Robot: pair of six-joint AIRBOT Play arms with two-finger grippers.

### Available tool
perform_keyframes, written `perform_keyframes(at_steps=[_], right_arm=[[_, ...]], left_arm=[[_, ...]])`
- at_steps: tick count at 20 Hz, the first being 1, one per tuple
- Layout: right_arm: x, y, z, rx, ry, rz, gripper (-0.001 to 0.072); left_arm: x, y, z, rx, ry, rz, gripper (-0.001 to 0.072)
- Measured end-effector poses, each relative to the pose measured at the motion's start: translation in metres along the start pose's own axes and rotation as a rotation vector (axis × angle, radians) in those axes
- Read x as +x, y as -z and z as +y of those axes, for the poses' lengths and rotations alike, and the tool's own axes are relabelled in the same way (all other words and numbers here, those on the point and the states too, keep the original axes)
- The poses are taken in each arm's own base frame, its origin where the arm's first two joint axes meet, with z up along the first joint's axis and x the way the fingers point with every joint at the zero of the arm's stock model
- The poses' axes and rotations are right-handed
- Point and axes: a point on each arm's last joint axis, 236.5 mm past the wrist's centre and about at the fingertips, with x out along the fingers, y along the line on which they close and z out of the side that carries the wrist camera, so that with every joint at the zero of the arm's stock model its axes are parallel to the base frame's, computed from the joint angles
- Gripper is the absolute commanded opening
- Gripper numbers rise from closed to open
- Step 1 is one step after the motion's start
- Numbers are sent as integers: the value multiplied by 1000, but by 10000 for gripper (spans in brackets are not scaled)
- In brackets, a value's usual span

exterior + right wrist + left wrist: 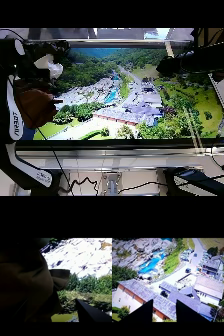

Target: Fold the shirts.

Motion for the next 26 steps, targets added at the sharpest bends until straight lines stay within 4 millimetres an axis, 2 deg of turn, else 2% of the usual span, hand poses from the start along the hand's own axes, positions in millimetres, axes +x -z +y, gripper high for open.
perform_keyframes(at_steps=[7,8,10,11,14,15,20,21,22,23,24,26], right_arm=[[20,13,3,13,-25,45,344],[23,15,3,16,-29,49,344],[28,17,4,21,-35,50,344],[32,18,4,23,-37,52,344],[40,21,3,28,-39,54,344],[43,22,3,31,-40,53,344],[52,26,1,37,-40,53,344],[53,26,1,37,-40,54,344],[53,26,1,37,-40,54,344],[54,26,1,36,-40,54,344],[54,26,1,36,-40,54,344],[54,26,1,33,-40,52,343]], left_arm=[[61,12,4,0,-14,136,694],[69,14,5,0,-20,156,676],[80,19,9,-2,-38,187,515],[85,21,12,-2,-52,205,499],[95,26,20,-1,-89,235,490],[96,27,22,0,-98,240,462],[100,32,39,6,-172,270,461],[100,34,43,4,-184,281,354],[100,37,48,1,-198,292,147],[100,40,50,-3,-203,304,66],[100,43,54,-2,-209,318,30],[99,47,58,-2,-215,338,29]])
